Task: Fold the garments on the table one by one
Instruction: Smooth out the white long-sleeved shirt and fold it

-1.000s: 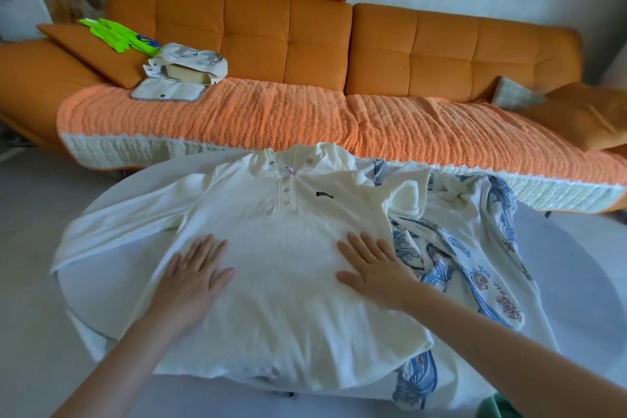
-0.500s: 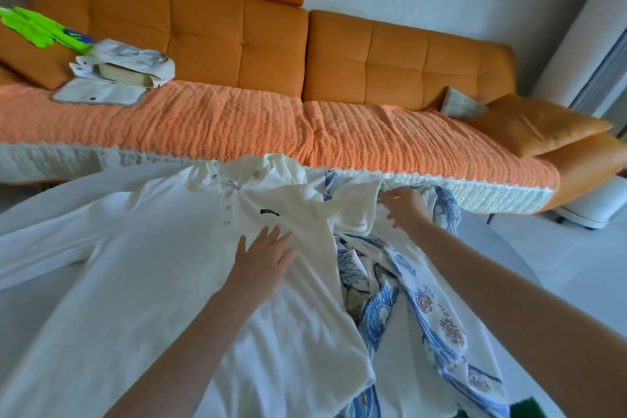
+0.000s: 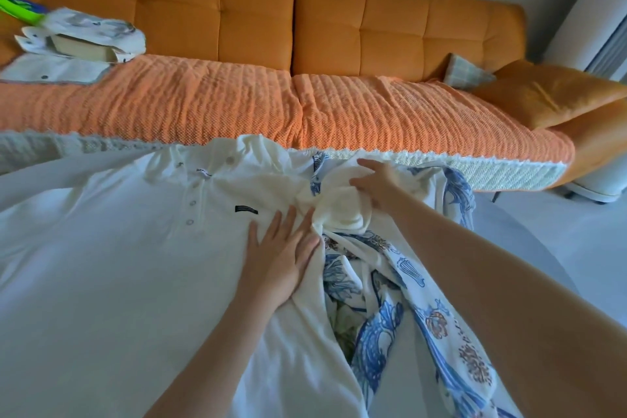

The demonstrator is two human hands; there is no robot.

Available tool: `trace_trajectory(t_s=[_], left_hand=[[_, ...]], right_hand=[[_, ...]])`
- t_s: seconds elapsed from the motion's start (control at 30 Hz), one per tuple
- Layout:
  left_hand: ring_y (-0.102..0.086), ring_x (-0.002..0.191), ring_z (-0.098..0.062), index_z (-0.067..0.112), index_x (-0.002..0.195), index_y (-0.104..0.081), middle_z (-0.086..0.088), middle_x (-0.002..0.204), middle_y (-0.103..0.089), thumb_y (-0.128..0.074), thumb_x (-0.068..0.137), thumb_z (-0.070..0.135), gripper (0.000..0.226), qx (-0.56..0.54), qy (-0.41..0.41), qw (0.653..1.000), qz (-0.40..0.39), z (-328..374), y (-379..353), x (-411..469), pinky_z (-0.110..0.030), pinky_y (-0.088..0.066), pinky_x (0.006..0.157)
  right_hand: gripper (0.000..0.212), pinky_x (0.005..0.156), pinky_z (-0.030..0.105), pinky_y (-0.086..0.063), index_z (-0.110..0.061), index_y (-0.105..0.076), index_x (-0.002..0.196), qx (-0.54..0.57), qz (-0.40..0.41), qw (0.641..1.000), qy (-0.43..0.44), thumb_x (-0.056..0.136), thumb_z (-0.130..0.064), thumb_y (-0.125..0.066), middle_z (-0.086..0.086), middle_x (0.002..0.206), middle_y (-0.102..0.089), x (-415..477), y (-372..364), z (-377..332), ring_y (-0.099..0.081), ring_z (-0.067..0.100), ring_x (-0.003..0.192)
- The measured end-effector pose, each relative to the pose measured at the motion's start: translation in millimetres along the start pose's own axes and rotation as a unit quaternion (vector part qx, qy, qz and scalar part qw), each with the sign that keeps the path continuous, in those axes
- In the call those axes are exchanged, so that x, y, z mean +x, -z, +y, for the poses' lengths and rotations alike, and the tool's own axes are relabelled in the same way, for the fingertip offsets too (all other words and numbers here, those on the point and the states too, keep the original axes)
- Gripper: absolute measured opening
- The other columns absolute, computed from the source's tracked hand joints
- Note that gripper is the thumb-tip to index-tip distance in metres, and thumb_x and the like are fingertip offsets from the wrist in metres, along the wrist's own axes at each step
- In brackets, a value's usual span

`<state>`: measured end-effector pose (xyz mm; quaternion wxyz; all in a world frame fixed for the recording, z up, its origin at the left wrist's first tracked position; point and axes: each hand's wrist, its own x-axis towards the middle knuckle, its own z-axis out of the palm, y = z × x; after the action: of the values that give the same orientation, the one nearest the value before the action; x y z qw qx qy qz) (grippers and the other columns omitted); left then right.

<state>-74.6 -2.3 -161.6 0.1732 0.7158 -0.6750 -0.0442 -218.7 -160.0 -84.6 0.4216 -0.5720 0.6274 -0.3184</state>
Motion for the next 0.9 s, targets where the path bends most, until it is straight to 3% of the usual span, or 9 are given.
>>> trace_trajectory(t_s=[0.13, 0.23, 0.33, 0.53, 0.63, 0.7, 0.77, 0.83, 0.9], left_hand=[[-0.005, 0.145, -0.01, 0.043, 0.145, 0.01, 0.012, 0.158, -0.005, 0.017, 0.076, 0.063, 0.072, -0.015, 0.004, 1.0, 0.003, -1.2, 2.0, -2.1, -0.045, -0.002, 0.115], [-0.008, 0.145, -0.009, 0.043, 0.146, 0.008, 0.012, 0.157, -0.011, 0.012, 0.078, 0.062, 0.07, -0.035, 0.012, 0.999, 0.01, -1.6, 3.7, -3.1, -0.044, -0.004, 0.115], [-0.008, 0.145, -0.009, 0.04, 0.147, 0.005, 0.012, 0.157, -0.01, 0.014, 0.076, 0.063, 0.075, -0.014, 0.01, 1.0, 0.006, -3.0, 3.7, -3.3, -0.044, -0.007, 0.115], [-0.005, 0.145, -0.009, 0.046, 0.146, -0.002, 0.013, 0.157, -0.005, 0.013, 0.075, 0.065, 0.074, -0.013, 0.003, 1.0, -0.014, -2.5, 5.8, -4.2, -0.044, -0.004, 0.115], [-0.006, 0.145, -0.01, 0.048, 0.145, -0.007, 0.011, 0.157, -0.009, 0.01, 0.074, 0.066, 0.075, -0.022, -0.004, 1.0, -0.021, -2.1, 7.0, -3.4, -0.044, -0.005, 0.113], [-0.006, 0.145, -0.01, 0.052, 0.142, -0.009, 0.01, 0.157, -0.01, 0.008, 0.072, 0.068, 0.075, -0.048, 0.002, 0.998, -0.039, -2.2, 9.6, -2.8, -0.045, -0.004, 0.113], [-0.005, 0.145, -0.013, 0.054, 0.14, -0.014, 0.009, 0.157, -0.011, 0.003, 0.072, 0.072, 0.072, -0.079, 0.009, 0.996, -0.046, -0.5, 13.4, -2.4, -0.047, -0.002, 0.114], [-0.006, 0.145, -0.014, 0.047, 0.14, -0.028, 0.007, 0.156, -0.017, -0.012, 0.085, 0.07, 0.062, -0.103, 0.014, 0.994, -0.028, 7.2, 19.4, 0.7, -0.048, 0.0, 0.114], [-0.016, 0.143, -0.013, 0.035, 0.134, -0.046, 0.01, 0.149, -0.03, -0.033, 0.097, 0.048, 0.042, -0.14, -0.006, 0.99, 0.019, 22.2, 24.1, 7.5, -0.047, 0.0, 0.115]], right_hand=[[0.041, 0.068, 0.031, -0.052, -0.016, -0.069, 0.11, -0.05, 0.078, 0.989, 0.111, 0.09, 0.005, -0.039, 0.011, 0.124, -0.06, -6.9, 9.5, -9.5, -0.056, 0.019, 0.079], [0.049, 0.067, 0.023, -0.052, -0.016, -0.064, 0.121, -0.064, 0.139, 0.972, 0.177, 0.09, 0.008, -0.034, 0.011, 0.133, -0.054, -17.0, 39.8, -19.3, -0.055, 0.022, 0.095], [0.054, 0.063, 0.012, -0.038, -0.015, -0.049, 0.136, -0.044, 0.217, 0.953, 0.207, 0.09, 0.008, -0.033, 0.013, 0.133, -0.054, -26.6, 84.0, -16.0, -0.054, 0.023, 0.107], [0.054, 0.085, 0.029, -0.042, -0.009, -0.042, 0.139, 0.048, 0.258, 0.963, 0.06, 0.087, 0.004, -0.046, 0.016, 0.127, -0.055, -42.7, 139.4, 53.6, -0.054, 0.025, 0.103], [0.041, 0.053, 0.016, -0.04, -0.004, -0.059, 0.124, 0.198, 0.226, 0.952, -0.062, 0.088, 0.01, -0.043, 0.006, 0.078, -0.065, -53.3, 148.6, 87.4, -0.046, 0.016, 0.065], [0.04, 0.046, 0.015, -0.036, -0.009, -0.064, 0.114, 0.255, 0.245, 0.928, -0.113, 0.088, 0.009, -0.039, 0.003, 0.062, -0.056, -57.6, 156.3, 101.8, -0.039, 0.014, 0.055], [0.041, 0.051, 0.019, -0.041, -0.019, -0.066, 0.107, 0.186, 0.289, 0.931, -0.123, 0.081, 0.004, -0.044, 0.013, 0.079, -0.06, -56.7, 163.2, 109.4, -0.045, 0.02, 0.06], [0.046, 0.07, 0.028, -0.047, -0.022, -0.066, 0.107, 0.05, 0.312, 0.945, -0.084, 0.072, -0.001, -0.045, 0.014, 0.105, -0.063, -51.8, 166.4, 105.2, -0.053, 0.025, 0.082], [0.049, 0.086, 0.034, -0.046, -0.02, -0.065, 0.11, -0.031, 0.293, 0.955, 0.012, 0.074, 0.006, -0.042, 0.008, 0.113, -0.058, -52.8, 160.8, 82.8, -0.05, 0.024, 0.101]])
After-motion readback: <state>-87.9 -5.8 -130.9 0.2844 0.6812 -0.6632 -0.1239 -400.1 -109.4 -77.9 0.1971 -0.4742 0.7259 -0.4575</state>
